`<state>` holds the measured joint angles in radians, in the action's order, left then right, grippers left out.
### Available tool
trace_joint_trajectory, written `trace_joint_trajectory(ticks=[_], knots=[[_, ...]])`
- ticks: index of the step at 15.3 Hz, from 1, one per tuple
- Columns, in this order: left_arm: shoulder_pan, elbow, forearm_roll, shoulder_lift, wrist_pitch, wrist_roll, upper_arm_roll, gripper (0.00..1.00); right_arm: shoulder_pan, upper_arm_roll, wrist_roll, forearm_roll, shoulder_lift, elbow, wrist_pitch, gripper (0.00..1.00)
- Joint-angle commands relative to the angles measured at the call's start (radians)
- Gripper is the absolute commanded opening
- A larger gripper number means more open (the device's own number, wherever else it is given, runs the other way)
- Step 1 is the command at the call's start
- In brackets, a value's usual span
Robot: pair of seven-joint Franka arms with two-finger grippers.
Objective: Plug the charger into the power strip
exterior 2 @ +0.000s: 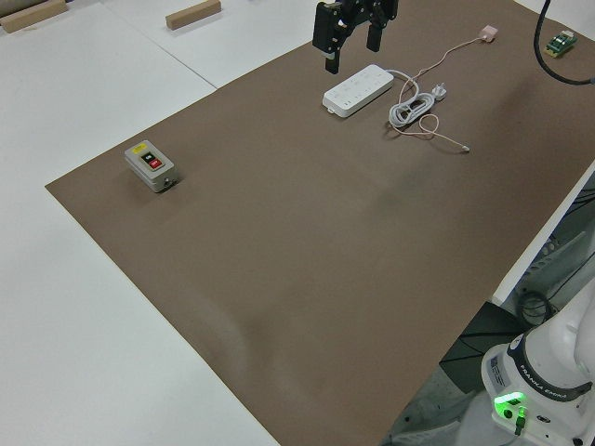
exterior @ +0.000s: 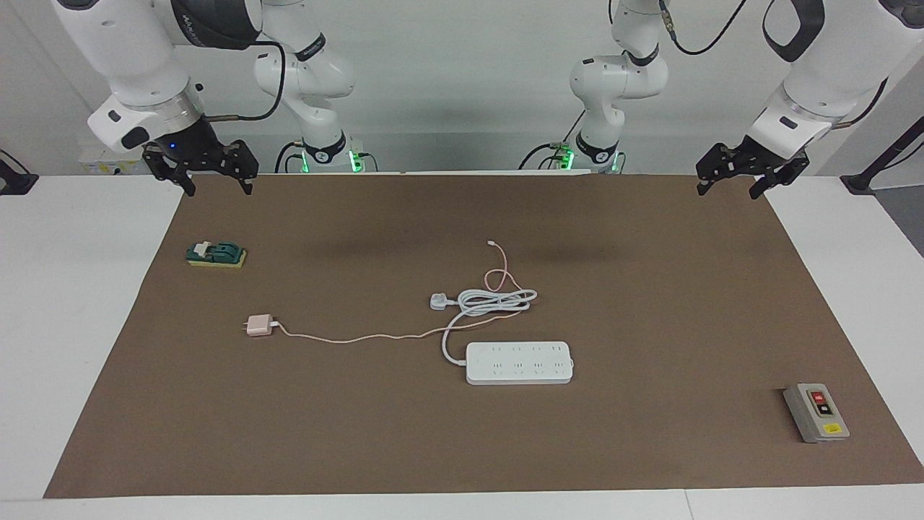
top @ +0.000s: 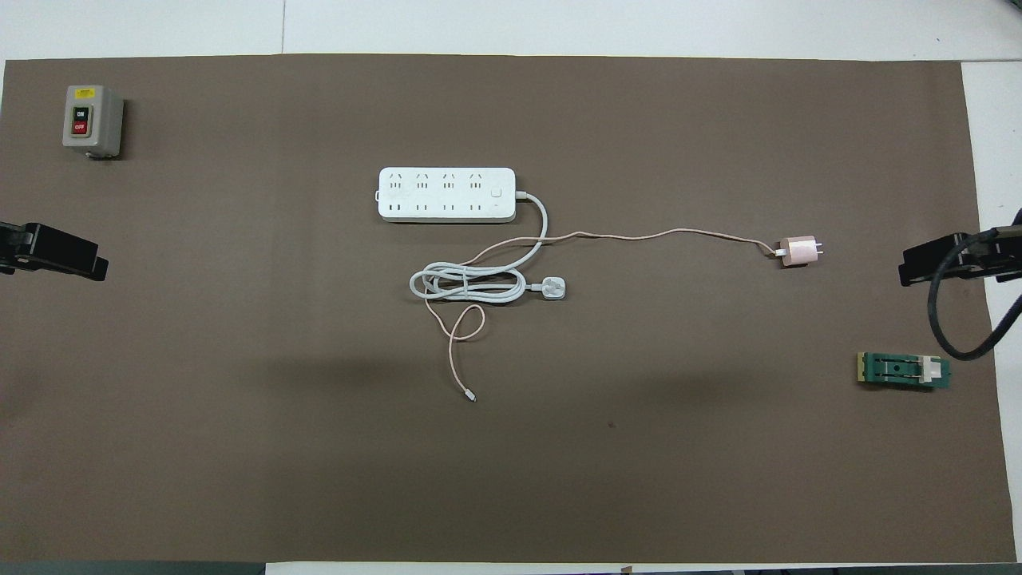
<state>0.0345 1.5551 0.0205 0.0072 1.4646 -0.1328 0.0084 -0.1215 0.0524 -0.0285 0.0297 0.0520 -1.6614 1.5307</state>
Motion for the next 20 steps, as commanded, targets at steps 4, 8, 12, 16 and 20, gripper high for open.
trace_joint_trajectory(ticks=[4, 8, 12, 16, 20], knots=[[0.007, 0.014, -0.016, -0.021, 0.011, -0.001, -0.001, 1.00, -0.116, 0.006, 0.281, -0.111, -0.067, -0.078, 0.103, 1.00], [0.015, 0.017, -0.016, -0.021, 0.010, 0.001, -0.001, 1.00, -0.153, 0.006, 0.467, -0.203, -0.193, -0.078, 0.209, 1.00], [0.015, 0.019, -0.016, -0.021, 0.011, 0.001, -0.001, 1.00, -0.168, 0.006, 0.730, -0.333, -0.282, -0.084, 0.302, 1.00], [0.013, 0.020, -0.016, -0.022, 0.013, -0.001, -0.001, 1.00, -0.185, 0.004, 0.783, -0.404, -0.412, -0.078, 0.364, 1.00], [0.015, 0.025, -0.016, -0.024, 0.026, -0.007, -0.001, 1.00, -0.188, -0.005, 0.869, -0.458, -0.484, -0.066, 0.376, 1.00]])
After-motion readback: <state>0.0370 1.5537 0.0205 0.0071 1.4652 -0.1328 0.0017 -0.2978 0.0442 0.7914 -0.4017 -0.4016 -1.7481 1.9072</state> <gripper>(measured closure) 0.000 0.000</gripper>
